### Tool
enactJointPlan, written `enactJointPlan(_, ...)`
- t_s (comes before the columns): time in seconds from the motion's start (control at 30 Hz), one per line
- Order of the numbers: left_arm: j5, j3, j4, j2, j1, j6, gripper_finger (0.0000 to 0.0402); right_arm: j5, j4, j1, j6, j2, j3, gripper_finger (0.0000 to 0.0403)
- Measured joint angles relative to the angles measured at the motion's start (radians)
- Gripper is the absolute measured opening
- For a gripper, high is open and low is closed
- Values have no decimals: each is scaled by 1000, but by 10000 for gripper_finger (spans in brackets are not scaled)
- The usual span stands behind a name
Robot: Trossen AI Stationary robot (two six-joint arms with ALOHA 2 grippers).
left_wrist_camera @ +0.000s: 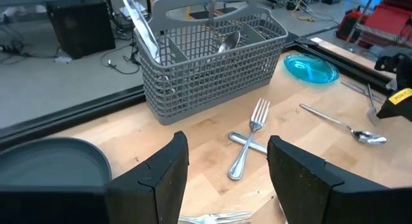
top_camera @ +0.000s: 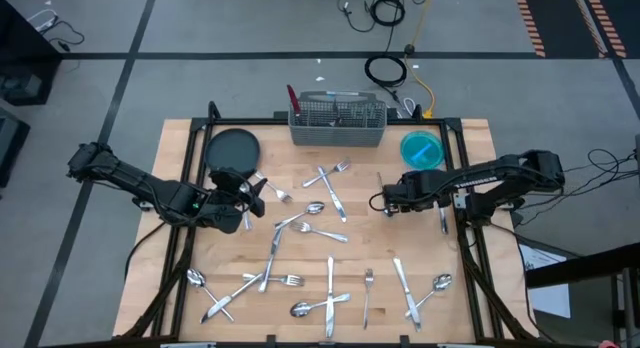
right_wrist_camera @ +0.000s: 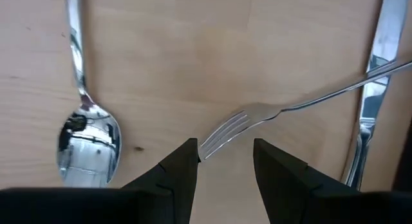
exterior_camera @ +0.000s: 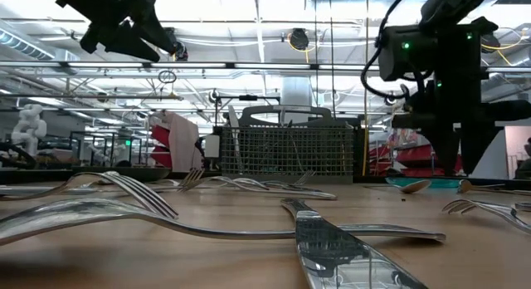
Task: Sort silverware
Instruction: Put the fork into the silverware organizer
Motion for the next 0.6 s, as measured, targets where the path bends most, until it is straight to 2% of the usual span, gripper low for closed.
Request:
enactJointPlan(0.23,0,0,-3,0,0,20,212,-25,11,0,16,124,0,132)
enactJointPlan(0.33,0,0,-2,0,0,60,212,-25,54,-6,-4,171,6,94)
enactJointPlan(0.47,0,0,-1,0,0,81,212,-35,99,-12,-65,224,10,17)
enactJointPlan(0.6,0,0,-2,0,0,82,212,-33,94,-7,-78,221,10,4)
